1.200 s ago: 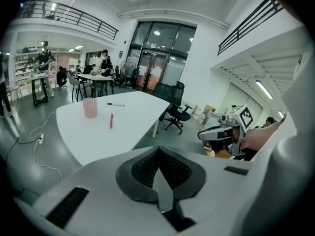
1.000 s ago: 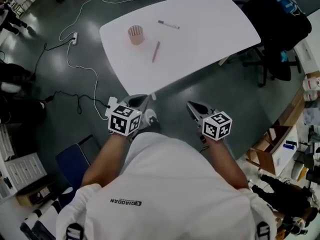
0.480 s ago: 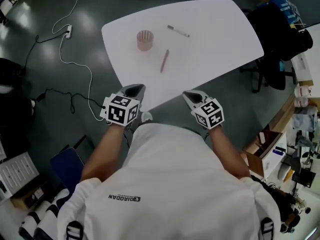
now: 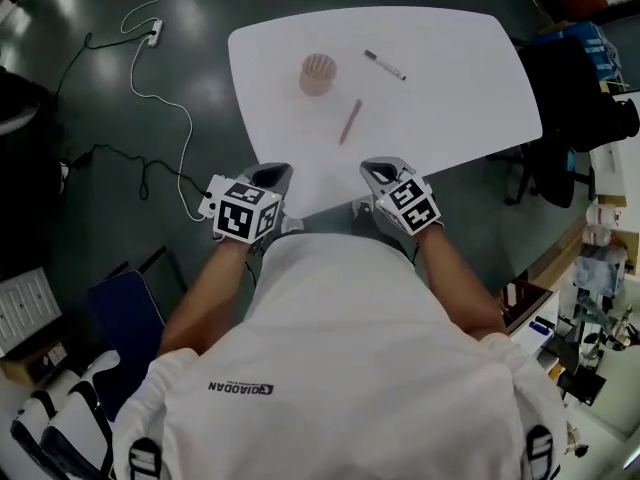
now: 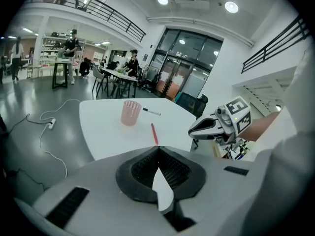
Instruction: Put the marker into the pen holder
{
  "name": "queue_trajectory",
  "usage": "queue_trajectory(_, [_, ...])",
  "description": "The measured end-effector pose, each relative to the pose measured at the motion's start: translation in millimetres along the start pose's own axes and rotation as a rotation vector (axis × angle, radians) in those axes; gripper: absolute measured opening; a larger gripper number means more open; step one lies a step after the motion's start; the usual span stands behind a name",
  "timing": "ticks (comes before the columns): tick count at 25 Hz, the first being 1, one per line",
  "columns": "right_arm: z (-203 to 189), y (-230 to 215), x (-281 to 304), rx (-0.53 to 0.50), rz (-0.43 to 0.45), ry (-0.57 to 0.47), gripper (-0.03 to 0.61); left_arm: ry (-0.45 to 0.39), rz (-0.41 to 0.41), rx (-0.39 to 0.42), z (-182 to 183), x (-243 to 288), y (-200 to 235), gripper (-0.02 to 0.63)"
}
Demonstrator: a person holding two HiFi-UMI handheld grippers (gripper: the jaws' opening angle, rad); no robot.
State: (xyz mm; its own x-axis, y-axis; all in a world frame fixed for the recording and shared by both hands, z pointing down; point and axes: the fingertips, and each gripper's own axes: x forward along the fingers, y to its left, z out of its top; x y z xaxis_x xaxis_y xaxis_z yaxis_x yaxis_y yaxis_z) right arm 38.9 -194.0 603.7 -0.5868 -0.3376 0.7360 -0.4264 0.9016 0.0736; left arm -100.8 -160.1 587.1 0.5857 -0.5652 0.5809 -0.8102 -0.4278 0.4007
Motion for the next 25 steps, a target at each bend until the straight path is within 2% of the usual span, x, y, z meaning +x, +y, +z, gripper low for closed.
queue_trajectory(5, [-19.2, -11.7, 40.8, -0.099, 0.065, 0.104, 0.020, 0.018, 0.062, -0.035, -8.4, 0.0, 11.8, 0.026])
queue_trajectory(9, [-24.5, -23.2, 62.9, -0.222, 0.135, 0.143, 0.025, -0.003, 0.150, -0.106, -12.8, -4.6, 20.0, 0.026])
queue_trajectory(13, [-24.9, -42.4, 91.1, -0.478, 0.196, 0.176, 0.045, -0.009, 0.238, -0.199, -18.7, 0.3, 23.1, 0.026])
queue_trajectory(18, [-42.2, -51.4, 116.5, -0.804, 0.318, 0.213, 0.103, -0.042, 0.279, -0.317, -10.1, 16.6, 3.2, 0.026])
queue_trajectory(25, [-54.4, -53.6, 129.5, -1.128, 0.469, 0.228, 0.109, -0.074, 0.410, -0.374, -5.2, 22.7, -10.8, 0.026])
